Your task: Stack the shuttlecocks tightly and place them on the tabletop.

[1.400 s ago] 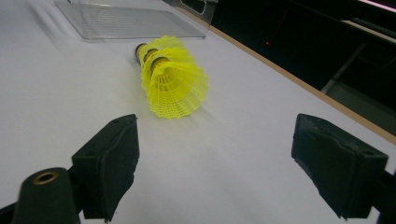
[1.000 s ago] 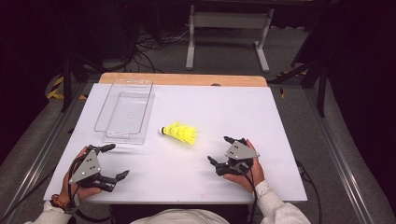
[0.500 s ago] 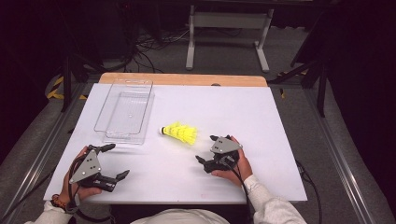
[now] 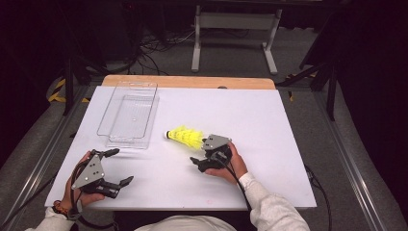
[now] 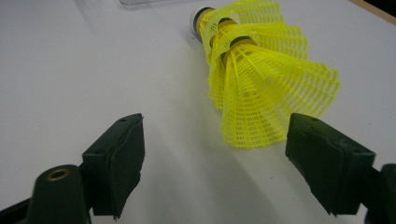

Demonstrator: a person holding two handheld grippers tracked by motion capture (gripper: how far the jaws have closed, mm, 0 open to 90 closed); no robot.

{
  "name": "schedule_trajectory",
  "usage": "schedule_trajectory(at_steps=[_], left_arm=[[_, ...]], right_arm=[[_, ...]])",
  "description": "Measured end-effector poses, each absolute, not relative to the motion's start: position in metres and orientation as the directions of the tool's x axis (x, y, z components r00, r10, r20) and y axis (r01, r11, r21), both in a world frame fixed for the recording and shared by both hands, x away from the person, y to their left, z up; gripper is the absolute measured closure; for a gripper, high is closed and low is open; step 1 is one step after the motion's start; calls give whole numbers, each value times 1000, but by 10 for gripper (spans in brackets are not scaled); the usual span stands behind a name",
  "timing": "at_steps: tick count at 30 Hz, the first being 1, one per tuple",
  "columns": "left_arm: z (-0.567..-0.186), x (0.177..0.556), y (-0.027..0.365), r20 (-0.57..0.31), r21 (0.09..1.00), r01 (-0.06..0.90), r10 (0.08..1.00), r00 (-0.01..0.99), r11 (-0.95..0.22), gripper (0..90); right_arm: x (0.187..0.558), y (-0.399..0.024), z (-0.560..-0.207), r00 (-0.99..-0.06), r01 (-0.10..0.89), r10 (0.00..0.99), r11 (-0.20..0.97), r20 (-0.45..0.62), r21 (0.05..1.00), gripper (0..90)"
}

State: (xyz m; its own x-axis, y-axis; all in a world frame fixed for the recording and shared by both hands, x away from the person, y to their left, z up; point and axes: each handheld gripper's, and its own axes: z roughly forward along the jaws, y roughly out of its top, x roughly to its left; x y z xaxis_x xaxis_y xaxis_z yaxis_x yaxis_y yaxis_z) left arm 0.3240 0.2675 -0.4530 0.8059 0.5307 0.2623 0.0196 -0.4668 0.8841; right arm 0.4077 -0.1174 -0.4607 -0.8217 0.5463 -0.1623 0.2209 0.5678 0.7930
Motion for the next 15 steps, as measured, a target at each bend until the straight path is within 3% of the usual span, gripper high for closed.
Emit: schedule_trajectory(at_steps=[15], left_arm=[[-454, 324, 268, 260, 882, 23, 528, 808, -470, 37]], right_arm=[[426, -85, -465, -821, 252, 555, 562, -134, 788, 237]])
